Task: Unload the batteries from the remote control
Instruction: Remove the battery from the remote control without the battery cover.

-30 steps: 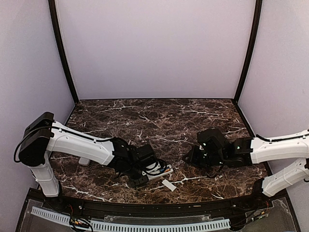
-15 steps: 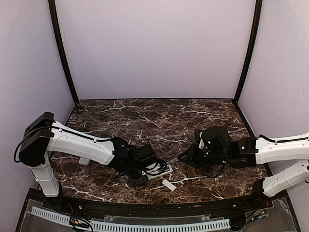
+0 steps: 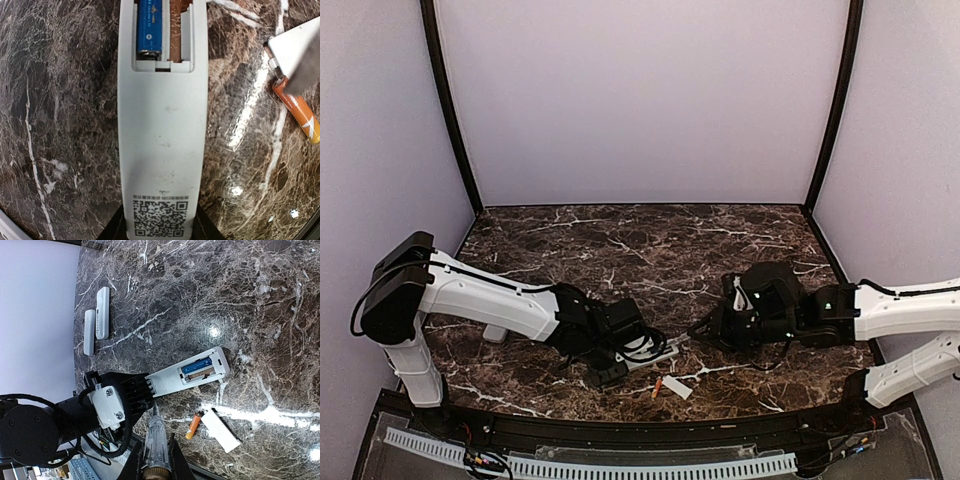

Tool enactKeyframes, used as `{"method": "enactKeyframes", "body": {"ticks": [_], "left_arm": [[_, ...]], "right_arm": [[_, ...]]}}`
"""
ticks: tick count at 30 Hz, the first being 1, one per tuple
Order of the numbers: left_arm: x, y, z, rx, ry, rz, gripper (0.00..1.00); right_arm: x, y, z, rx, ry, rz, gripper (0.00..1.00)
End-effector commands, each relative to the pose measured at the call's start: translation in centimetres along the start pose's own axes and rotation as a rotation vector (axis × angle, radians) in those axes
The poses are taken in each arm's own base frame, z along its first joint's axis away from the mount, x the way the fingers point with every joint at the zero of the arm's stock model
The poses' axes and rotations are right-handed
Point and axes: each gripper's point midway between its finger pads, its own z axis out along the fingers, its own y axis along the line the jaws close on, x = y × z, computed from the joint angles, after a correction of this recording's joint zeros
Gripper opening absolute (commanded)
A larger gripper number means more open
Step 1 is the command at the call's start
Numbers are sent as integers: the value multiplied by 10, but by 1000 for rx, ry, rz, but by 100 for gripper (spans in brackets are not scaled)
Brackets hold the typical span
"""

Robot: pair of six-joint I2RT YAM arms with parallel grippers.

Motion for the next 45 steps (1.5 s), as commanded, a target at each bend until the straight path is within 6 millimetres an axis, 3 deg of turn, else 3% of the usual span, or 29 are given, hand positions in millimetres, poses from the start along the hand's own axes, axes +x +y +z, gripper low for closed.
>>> {"method": "enactKeyframes", "body": {"ticks": [1, 10, 21, 45], "left_arm": [[17, 7, 15, -37, 72, 2, 18], [17, 5, 15, -29, 72, 1, 18], [17, 4, 16, -26, 72, 3, 18], [18, 4, 17, -26, 77, 4, 18]], "right_arm": [[-1, 0, -4, 20, -16, -15, 0], [-23, -14, -11, 111, -95, -71, 0], [-52, -24, -8, 103, -122, -97, 0], [-49, -42, 15, 173, -71, -117, 0]]}}
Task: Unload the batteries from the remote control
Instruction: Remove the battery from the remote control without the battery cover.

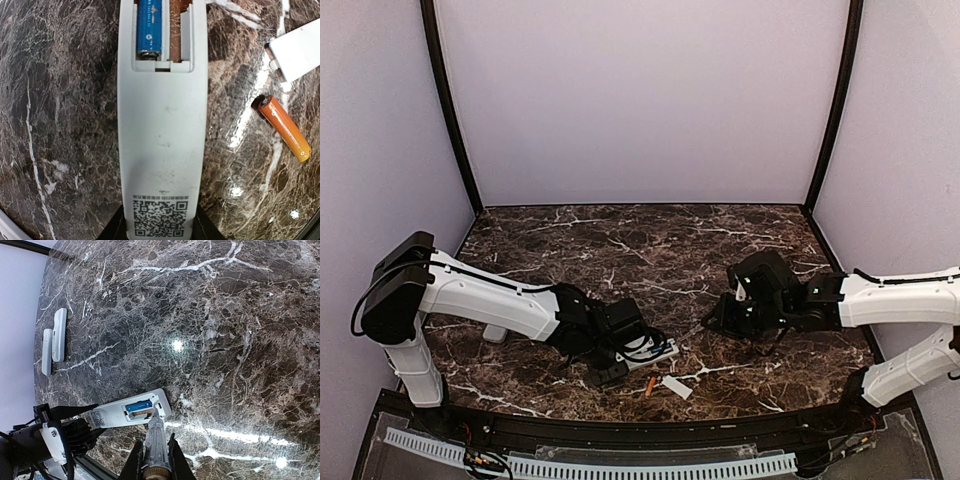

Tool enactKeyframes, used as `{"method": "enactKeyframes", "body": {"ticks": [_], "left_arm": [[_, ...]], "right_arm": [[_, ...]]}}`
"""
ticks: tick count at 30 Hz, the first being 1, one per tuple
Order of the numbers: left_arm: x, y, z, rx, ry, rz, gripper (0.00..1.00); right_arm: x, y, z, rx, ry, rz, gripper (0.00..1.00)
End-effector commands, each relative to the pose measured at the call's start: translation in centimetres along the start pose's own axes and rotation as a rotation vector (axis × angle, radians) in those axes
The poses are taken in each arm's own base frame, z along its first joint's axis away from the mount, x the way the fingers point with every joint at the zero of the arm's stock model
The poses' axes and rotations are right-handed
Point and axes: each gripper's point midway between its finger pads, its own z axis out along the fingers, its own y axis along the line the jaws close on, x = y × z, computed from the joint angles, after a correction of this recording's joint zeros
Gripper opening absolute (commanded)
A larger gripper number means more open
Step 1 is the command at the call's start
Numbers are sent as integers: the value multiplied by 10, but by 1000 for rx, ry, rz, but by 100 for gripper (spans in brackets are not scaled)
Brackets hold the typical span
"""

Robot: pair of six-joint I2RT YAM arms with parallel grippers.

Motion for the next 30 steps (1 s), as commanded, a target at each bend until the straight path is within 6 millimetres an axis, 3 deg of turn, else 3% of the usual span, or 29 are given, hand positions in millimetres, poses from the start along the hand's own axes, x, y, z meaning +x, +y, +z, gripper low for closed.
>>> {"method": "enactKeyframes", "body": {"ticks": [1, 20, 30], "left_arm": [[18, 4, 16, -24, 77, 5, 18], [18, 4, 17, -25, 79, 5, 18], [19, 4, 17, -24, 81, 5, 18]], "right_arm": [[-7, 5, 2, -9, -15, -10, 0], [2, 4, 7, -29, 21, 7, 0], [7, 39, 2, -191, 82, 36, 0]]}}
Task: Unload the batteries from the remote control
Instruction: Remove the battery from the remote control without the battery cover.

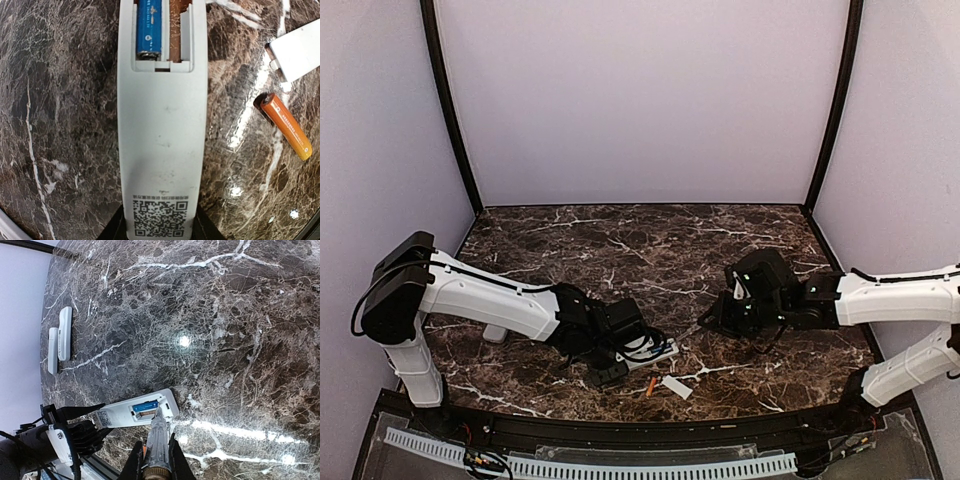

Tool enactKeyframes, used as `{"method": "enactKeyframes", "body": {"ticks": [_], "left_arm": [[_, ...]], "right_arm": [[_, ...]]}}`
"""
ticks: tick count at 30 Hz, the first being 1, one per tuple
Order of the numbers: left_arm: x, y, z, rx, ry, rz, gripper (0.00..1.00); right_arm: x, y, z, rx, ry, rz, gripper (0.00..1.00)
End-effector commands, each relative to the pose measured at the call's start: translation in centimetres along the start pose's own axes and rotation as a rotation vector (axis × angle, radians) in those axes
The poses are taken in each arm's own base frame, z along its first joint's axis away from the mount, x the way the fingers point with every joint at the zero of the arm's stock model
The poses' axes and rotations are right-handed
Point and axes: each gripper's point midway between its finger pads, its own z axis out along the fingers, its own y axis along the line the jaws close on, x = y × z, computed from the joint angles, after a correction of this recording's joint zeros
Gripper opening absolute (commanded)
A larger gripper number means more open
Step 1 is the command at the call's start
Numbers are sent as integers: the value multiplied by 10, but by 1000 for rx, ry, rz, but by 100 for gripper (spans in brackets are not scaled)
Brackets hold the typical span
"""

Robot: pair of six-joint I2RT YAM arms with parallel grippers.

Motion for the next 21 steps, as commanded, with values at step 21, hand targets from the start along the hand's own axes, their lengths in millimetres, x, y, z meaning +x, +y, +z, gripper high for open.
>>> {"method": "enactKeyframes", "body": {"ticks": [21], "left_arm": [[20, 3, 18, -24, 91, 8, 18]], "right_arm": [[4, 81, -30, -283, 62, 11, 0]]}}
